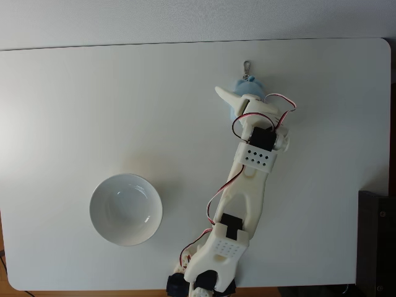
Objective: Grasp a skyblue doll and put it into the bowl.
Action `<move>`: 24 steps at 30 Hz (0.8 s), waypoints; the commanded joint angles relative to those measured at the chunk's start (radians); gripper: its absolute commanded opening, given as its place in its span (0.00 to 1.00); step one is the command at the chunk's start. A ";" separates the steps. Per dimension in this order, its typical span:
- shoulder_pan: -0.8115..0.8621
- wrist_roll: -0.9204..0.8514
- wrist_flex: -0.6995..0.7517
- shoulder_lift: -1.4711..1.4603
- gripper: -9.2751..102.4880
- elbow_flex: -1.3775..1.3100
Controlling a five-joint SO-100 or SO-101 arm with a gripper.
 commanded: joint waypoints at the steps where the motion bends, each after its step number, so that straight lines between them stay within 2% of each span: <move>1: -0.002 -0.002 -0.008 -0.008 0.75 -0.018; 21: -0.002 0.006 -0.008 -0.051 0.75 -0.017; 24: -0.003 0.012 -0.008 -0.100 0.73 -0.029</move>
